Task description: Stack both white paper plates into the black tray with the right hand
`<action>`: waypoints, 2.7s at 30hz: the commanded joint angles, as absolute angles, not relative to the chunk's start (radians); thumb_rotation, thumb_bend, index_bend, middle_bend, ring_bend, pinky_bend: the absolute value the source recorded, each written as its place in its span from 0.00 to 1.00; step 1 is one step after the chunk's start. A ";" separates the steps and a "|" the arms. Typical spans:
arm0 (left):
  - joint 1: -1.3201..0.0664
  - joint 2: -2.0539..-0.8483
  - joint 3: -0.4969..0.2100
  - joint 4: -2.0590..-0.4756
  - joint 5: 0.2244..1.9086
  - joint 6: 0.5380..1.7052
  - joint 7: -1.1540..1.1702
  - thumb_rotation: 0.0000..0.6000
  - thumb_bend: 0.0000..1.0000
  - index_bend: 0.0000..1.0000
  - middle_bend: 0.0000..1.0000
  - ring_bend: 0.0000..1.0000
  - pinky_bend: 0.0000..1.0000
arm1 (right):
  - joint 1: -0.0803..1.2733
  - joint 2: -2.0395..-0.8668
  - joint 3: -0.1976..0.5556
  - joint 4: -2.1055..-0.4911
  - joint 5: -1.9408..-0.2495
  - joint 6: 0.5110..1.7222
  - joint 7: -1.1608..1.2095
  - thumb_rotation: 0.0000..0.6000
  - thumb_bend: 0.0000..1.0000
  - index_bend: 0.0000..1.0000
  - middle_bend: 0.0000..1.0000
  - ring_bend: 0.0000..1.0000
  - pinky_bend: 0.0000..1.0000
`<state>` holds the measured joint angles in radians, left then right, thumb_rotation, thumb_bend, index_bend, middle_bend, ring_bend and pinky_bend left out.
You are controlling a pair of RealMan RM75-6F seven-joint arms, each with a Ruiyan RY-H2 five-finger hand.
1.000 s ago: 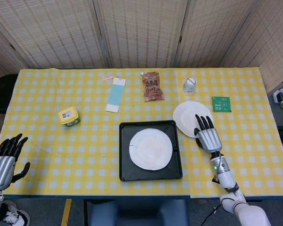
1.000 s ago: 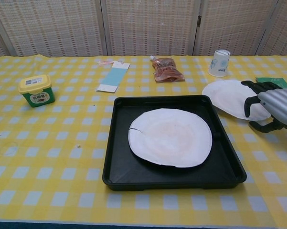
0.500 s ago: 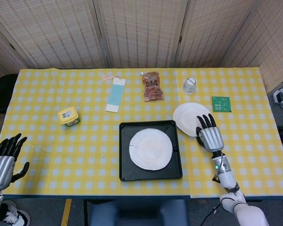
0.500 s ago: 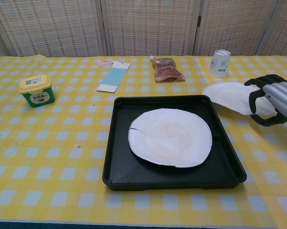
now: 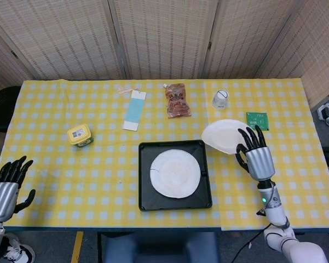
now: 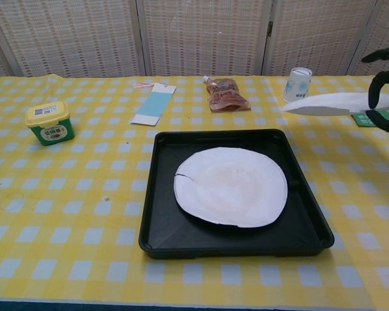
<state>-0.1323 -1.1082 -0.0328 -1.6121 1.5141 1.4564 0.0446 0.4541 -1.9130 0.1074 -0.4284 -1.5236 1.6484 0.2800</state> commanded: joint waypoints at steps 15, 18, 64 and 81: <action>-0.119 -1.092 -0.040 -1.618 1.517 1.487 0.014 1.00 0.46 0.00 0.00 0.00 0.00 | 0.443 -1.781 -0.013 -0.854 -1.758 1.798 0.064 1.00 0.45 0.77 0.22 0.14 0.00; -0.114 -1.084 -0.041 -1.618 1.517 1.495 0.000 1.00 0.46 0.00 0.00 0.00 0.00 | 0.458 -1.807 -0.023 -0.860 -1.771 1.752 0.045 1.00 0.45 0.77 0.22 0.13 0.00; -0.076 -1.073 -0.063 -1.594 1.525 1.568 -0.035 1.00 0.50 0.00 0.00 0.00 0.00 | 0.565 -1.892 -0.066 -0.803 -1.769 1.421 -0.043 1.00 0.45 0.42 0.00 0.00 0.00; -0.083 -1.079 -0.064 -1.594 1.514 1.545 -0.021 1.00 0.50 0.00 0.00 0.00 0.00 | 0.523 -1.564 -0.082 -1.357 -1.665 1.251 -0.255 1.00 0.44 0.10 0.00 0.00 0.00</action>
<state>-0.0830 -1.0793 -0.0645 -1.5946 1.5143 1.5451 -0.0217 0.5392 -1.6035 -0.0806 -1.3102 -1.6812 1.2487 -0.2668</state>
